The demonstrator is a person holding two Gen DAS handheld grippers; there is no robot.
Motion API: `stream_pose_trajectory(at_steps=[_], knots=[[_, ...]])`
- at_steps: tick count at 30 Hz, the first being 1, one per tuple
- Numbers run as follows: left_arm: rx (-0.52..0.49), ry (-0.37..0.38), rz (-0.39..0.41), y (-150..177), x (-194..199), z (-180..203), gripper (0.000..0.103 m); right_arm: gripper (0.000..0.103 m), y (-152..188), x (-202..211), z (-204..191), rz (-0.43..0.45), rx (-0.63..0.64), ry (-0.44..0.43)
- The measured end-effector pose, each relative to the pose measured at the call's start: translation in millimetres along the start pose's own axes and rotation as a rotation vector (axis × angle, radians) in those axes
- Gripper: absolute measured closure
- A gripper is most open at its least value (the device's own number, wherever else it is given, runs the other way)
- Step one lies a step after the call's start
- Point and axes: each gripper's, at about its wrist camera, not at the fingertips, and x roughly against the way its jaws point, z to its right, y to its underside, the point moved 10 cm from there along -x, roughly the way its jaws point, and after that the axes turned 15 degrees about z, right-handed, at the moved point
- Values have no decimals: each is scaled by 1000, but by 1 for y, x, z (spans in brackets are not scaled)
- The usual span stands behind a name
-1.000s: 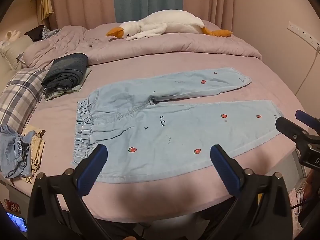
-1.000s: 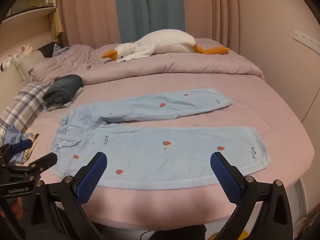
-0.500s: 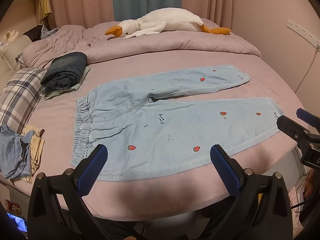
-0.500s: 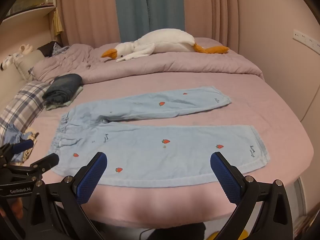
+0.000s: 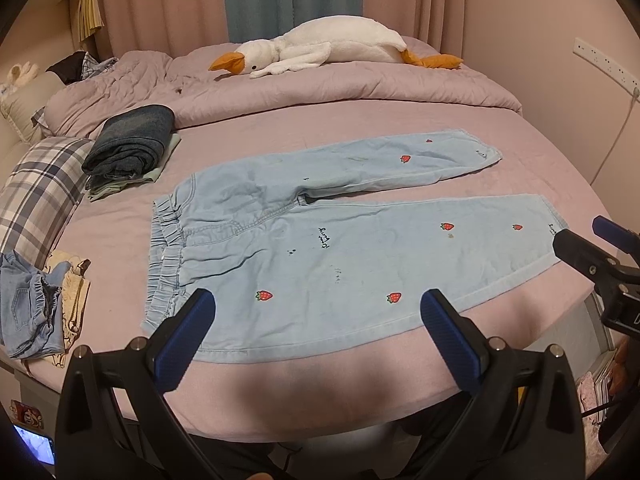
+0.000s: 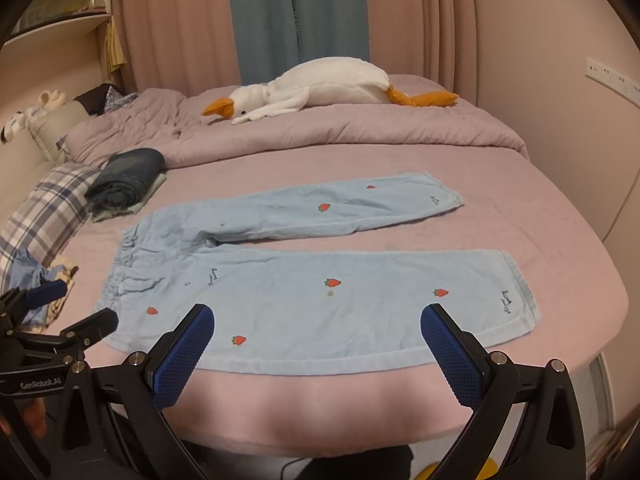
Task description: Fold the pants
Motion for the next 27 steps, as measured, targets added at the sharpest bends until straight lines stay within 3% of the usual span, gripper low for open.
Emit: stream_pose_trajectory(at_steps=[27], knots=[[-3,-2,1,2,1,-4,0,1,0,-1,-6,0,3,-10]])
